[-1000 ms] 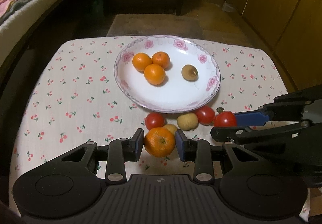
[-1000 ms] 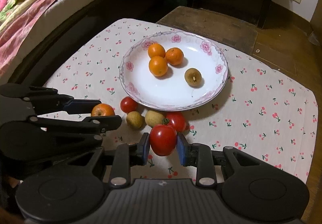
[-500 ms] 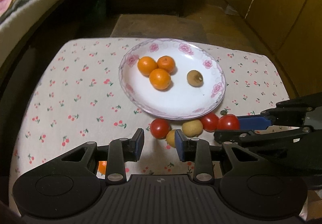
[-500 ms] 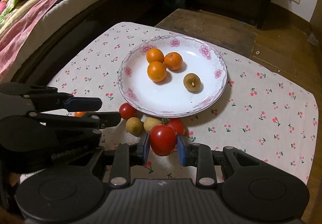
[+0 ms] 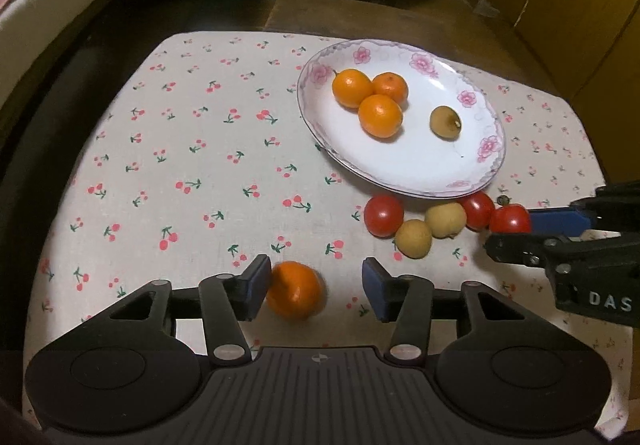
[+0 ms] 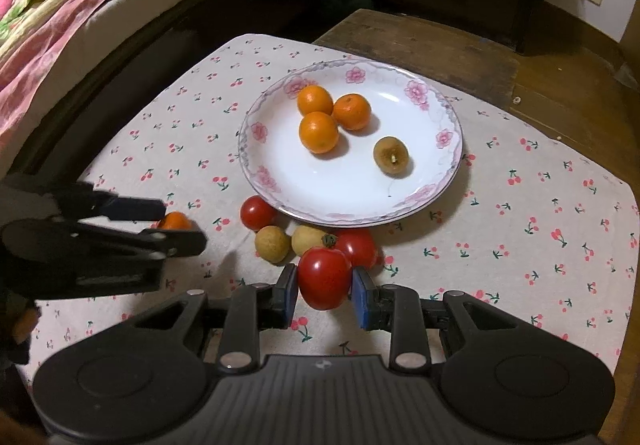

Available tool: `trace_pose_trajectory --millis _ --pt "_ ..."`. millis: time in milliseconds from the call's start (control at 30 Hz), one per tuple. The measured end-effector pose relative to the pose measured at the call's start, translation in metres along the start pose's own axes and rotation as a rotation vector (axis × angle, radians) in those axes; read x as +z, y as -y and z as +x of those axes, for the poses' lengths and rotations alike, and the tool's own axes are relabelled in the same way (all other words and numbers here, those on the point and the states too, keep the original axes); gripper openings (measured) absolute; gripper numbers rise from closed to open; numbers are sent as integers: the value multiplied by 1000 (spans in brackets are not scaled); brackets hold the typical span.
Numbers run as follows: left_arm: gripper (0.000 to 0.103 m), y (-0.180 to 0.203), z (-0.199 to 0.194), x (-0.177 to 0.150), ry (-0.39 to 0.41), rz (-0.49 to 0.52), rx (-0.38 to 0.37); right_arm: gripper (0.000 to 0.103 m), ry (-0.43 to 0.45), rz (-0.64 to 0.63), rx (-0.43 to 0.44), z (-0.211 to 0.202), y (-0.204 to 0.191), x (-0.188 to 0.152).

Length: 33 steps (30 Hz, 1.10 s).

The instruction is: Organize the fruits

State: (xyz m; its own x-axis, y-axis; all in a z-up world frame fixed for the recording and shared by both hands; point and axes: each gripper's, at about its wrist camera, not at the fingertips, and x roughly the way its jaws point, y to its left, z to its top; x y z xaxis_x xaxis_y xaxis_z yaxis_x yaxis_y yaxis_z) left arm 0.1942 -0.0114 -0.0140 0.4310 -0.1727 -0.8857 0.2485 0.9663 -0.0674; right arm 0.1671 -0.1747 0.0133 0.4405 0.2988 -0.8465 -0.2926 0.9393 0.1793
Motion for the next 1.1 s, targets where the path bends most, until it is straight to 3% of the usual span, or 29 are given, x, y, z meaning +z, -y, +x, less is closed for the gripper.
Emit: trace_pose_trajectory --millis 300,367,533,1100 --pt "49 -2 12 -7 -26 6 54 29 6 20 -1 -4 8 0" --pt "41 -2 10 -7 -22 11 68 29 7 18 -2 -5 7 -1" --pt "40 2 6 -9 -11 37 77 29 5 22 -9 -4 8 0" --pt "40 30 -14 39 96 12 -20 29 62 43 -20 -7 20 25"
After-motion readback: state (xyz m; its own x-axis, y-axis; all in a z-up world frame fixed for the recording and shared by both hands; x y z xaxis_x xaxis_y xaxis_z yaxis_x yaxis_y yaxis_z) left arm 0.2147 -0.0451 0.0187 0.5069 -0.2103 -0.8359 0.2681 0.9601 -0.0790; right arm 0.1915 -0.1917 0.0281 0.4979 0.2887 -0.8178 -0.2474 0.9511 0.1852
